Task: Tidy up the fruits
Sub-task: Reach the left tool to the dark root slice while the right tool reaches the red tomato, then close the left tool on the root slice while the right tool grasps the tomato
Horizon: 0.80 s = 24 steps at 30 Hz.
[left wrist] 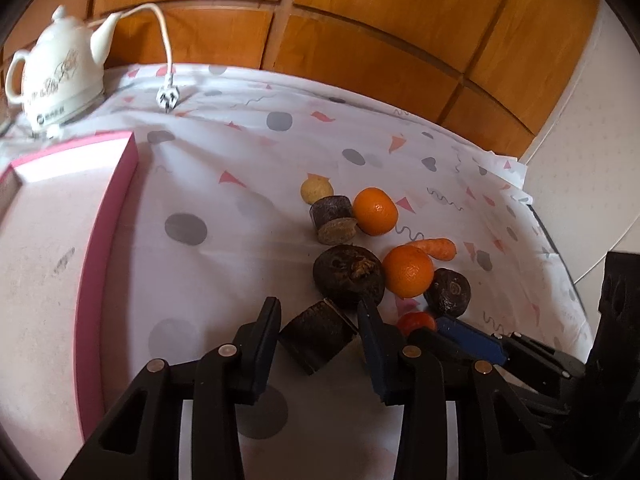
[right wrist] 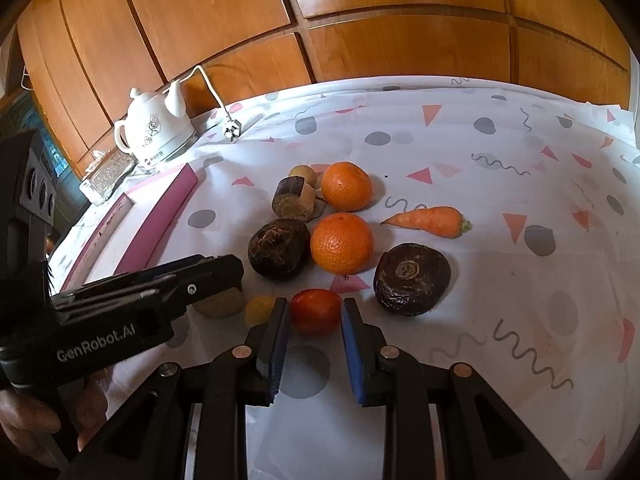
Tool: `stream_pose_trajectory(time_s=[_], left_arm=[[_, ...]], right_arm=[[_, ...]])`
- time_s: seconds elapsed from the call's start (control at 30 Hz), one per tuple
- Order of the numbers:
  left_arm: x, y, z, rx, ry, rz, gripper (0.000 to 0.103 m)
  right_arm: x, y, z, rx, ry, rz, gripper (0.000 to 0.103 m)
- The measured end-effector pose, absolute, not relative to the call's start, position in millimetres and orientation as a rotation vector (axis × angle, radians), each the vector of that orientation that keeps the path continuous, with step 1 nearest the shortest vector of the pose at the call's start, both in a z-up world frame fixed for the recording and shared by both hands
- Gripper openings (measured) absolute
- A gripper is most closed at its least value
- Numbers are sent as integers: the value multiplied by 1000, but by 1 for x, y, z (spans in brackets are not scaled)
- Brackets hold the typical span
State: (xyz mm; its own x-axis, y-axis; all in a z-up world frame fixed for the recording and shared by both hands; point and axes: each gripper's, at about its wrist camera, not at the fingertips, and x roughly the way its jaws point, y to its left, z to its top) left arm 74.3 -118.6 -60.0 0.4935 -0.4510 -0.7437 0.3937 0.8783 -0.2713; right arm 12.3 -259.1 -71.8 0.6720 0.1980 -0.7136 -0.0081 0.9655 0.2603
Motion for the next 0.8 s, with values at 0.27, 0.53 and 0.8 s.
stream_pose_trajectory(time_s=[0.27, 0.53, 0.8], left_arm=[[76, -124, -65, -53, 921, -511, 42], [67, -120, -66, -45, 867, -483, 42], [59, -117, -61, -36, 848, -452, 41]], right_arm=[[15, -264, -75, 284, 830, 125, 29], [14, -260, -77, 261, 830, 123, 30], [11, -253, -74, 199, 826, 80, 29]])
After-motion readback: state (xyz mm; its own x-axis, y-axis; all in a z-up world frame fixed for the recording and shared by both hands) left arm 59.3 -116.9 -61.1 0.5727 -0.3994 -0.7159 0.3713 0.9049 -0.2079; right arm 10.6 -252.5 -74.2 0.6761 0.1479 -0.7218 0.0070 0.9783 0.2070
